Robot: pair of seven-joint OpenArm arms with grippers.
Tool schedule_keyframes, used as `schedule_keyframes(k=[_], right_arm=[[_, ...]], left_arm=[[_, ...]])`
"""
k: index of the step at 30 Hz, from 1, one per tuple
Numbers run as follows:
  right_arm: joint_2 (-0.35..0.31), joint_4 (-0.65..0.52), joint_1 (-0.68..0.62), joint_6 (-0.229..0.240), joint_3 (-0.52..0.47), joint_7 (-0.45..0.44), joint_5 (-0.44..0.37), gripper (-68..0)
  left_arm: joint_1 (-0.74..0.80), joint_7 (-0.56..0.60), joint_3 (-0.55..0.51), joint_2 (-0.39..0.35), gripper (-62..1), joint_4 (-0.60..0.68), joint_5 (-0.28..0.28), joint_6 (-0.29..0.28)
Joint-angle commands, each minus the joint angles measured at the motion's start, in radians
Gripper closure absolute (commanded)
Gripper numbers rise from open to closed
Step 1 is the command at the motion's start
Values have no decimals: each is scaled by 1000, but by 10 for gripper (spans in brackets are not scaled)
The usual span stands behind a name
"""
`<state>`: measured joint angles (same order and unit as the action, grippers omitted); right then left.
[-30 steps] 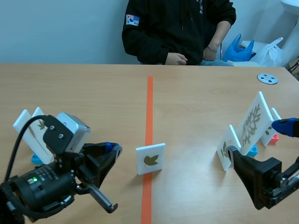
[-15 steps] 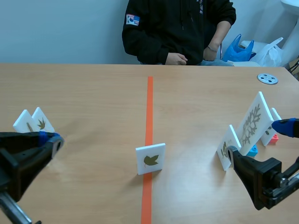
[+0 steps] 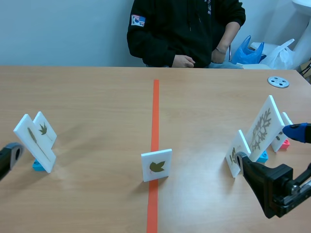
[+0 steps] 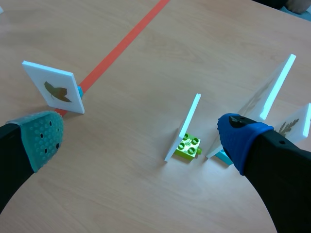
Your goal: Sort the leaf by its shape. The table is split by an orange tape line. A compound leaf with several leaflets goes to the left side, a simple leaf with one blade goes to the right side. Return to the home posture when a red brick is placed on the table.
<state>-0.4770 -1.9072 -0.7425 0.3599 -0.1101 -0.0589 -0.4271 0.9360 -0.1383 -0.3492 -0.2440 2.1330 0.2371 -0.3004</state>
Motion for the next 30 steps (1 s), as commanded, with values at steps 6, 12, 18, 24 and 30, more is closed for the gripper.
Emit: schedule_keyframes(k=[6,12,18,24,30], right_arm=[[-13,-14,14,0,-13,-15,-3,-679],[-13,-14,14,0,-13,-15,-3,-679],[-13,-14,14,0,-13,-15,-3,-679],[-13,-14,14,0,-13,-14,-3,-679],[-13,-14,14,0,-13,-14,-3,-679]], left_arm=[[-8,43,11,-9,-623,-2,11,-68],[-23,48,14,-11,-623,-8,14,-161],[-85,44,84,-58,-623,-65,14,-177],[-202,47,202,-61,-623,-212,13,-183],[-354,101,330,-61,-623,-410,2,-183]])
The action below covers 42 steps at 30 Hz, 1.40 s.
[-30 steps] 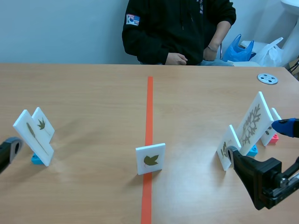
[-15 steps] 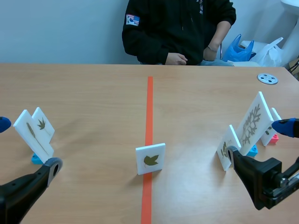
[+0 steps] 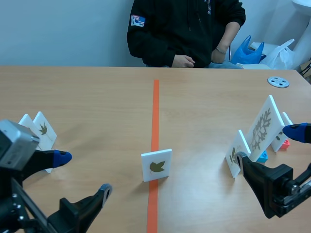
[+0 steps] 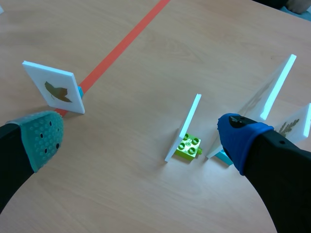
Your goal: Sort the leaf by its shape. The table is split by an orange tape line. A compound leaf with several leaflets goes to the left side, a simple leaf with one blade goes to the right side. Return to the home posture when a red brick is placed on the table.
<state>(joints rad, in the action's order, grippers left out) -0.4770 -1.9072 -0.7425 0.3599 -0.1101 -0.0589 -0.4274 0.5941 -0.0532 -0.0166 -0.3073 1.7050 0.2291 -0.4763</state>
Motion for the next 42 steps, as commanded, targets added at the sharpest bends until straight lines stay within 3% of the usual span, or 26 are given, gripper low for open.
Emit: schedule_keyframes(k=[1,13,20,28,37,42], right_arm=[[-13,-14,14,0,-13,-14,-3,-679],[-13,-14,14,0,-13,-14,-3,-679],[-13,-14,14,0,-13,-14,-3,-679],[-13,-14,14,0,-13,-14,-3,-679],[-13,-14,14,0,-13,-14,-3,-679],[-13,-14,14,0,-13,-15,-3,-679]], left_arm=[[-36,26,15,3,-623,-13,10,-7],[-270,216,206,18,-623,-325,-97,-5],[-394,294,280,87,-623,-485,-140,3],[-512,351,368,166,-623,-631,-217,86],[-579,368,427,196,-623,-730,-228,150],[-580,378,434,196,-623,-738,-235,153]])
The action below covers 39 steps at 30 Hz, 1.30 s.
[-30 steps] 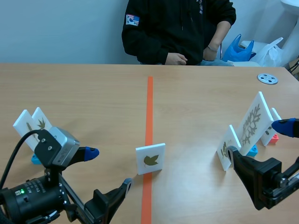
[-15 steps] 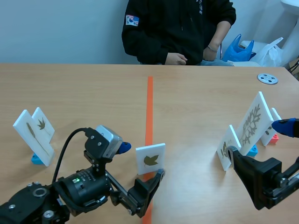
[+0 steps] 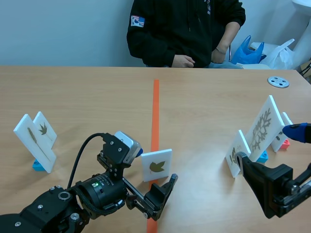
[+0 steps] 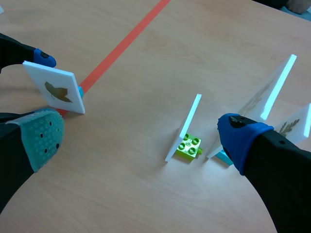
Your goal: Sort the leaf by its shape. The table is split by an orange tape line. A compound leaf with several leaflets goes to the left side, a simple leaf with one blade goes to the right side. Return to the home posture when a red brick is placed on the table.
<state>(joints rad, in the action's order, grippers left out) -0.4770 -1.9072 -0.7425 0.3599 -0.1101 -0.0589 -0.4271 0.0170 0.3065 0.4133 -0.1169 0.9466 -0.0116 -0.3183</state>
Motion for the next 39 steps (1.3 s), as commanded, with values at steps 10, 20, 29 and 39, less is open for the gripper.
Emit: schedule_keyframes(k=[10,20,29,39], right_arm=[[-13,-14,14,0,-13,-15,-3,-679],[-13,-14,14,0,-13,-15,-3,-679],[-13,-14,14,0,-13,-14,-3,-679],[-13,-14,14,0,-13,-14,-3,-679]], left_arm=[[-3,18,3,6,-155,21,-11,-5],[3,16,3,5,-41,26,-16,-10],[123,-48,-20,0,-41,253,-14,-18],[389,-179,-66,-3,-41,635,27,9]])
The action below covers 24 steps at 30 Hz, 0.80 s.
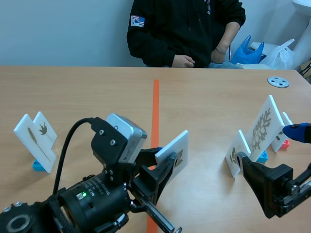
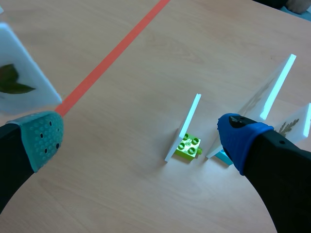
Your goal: Sort the leaf by its shape. The table is split by an orange tape line. A compound leaf with several leaflets goes to the left side, a simple leaf with one blade goes to the right side. Return to the home posture when a red brick is placed on the table.
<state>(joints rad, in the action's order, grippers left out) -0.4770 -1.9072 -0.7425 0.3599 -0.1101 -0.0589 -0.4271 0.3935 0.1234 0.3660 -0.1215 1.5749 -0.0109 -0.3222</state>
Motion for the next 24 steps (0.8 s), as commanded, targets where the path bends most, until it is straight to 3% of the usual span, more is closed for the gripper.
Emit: schedule_keyframes(k=[1,7,11,16,24], right_arm=[[-13,-14,14,0,-13,-14,-3,-679],[-13,-14,14,0,-13,-14,-3,-679],[-13,-14,14,0,-13,-15,-3,-679],[-13,-14,15,0,-13,-15,-3,-679],[-13,-14,48,0,-13,-7,-3,-679]], left_arm=[[44,-12,-36,2,-41,39,48,27],[184,-37,-166,2,-42,143,84,116],[246,-38,-269,2,-42,146,140,178],[271,-34,-369,2,-42,140,167,228],[257,58,-462,4,-42,25,184,234]])
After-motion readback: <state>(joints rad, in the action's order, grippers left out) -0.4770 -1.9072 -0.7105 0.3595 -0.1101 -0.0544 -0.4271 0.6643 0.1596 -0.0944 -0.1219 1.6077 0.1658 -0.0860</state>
